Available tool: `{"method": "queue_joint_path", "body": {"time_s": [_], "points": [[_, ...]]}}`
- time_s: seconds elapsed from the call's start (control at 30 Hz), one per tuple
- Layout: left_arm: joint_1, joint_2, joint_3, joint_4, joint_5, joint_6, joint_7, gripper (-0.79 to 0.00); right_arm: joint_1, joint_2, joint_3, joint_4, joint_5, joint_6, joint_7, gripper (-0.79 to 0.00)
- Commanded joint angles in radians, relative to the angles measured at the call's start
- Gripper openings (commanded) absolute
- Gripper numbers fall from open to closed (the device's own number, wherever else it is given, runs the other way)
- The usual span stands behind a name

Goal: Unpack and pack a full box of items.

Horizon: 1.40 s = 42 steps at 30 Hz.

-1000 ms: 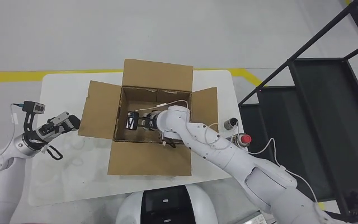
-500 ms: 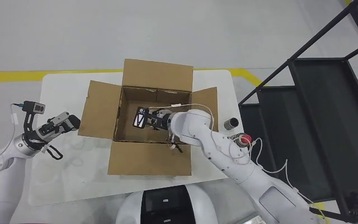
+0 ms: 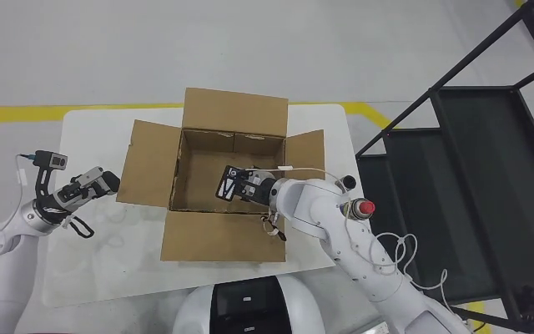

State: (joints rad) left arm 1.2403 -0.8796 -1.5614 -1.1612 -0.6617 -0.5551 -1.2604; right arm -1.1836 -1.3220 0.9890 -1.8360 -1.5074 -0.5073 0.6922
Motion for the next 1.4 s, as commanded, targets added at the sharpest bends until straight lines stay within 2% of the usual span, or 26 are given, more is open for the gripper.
{"method": "queue_joint_path", "body": {"time_s": [0.0, 0.4, 0.53, 0.67, 0.77, 0.9, 1.1, 1.37], "points": [[0.000, 0.000, 0.000, 0.000, 0.000, 0.000, 0.000, 0.000, 0.000, 0.000, 0.000, 0.000, 0.000, 0.000, 0.000, -0.785], [0.000, 0.000, 0.000, 0.000, 0.000, 0.000, 0.000, 0.000, -0.007, 0.001, 0.005, -0.005, -0.005, 0.006, -0.013, -0.785], [0.000, 0.000, 0.000, 0.000, 0.000, 0.000, 0.000, 0.000, -0.059, 0.021, 0.076, -0.060, -0.016, -0.043, 0.002, -0.785], [0.000, 0.000, 0.000, 0.000, 0.000, 0.000, 0.000, 0.000, -0.178, 0.050, 0.201, -0.179, -0.013, -0.115, 0.039, -0.785], [0.000, 0.000, 0.000, 0.000, 0.000, 0.000, 0.000, 0.000, -0.292, 0.071, 0.323, -0.263, 0.018, -0.157, 0.017, -0.785], [0.000, 0.000, 0.000, 0.000, 0.000, 0.000, 0.000, 0.000, -0.452, 0.090, 0.503, -0.339, 0.078, -0.157, -0.094, -0.785], [0.000, 0.000, 0.000, 0.000, 0.000, 0.000, 0.000, 0.000, -0.666, 0.105, 0.697, -0.394, 0.114, -0.174, -0.276, -0.785], [0.000, 0.000, 0.000, 0.000, 0.000, 0.000, 0.000, 0.000, -0.839, 0.116, 0.815, -0.414, 0.112, -0.255, -0.422, -0.785]]}}
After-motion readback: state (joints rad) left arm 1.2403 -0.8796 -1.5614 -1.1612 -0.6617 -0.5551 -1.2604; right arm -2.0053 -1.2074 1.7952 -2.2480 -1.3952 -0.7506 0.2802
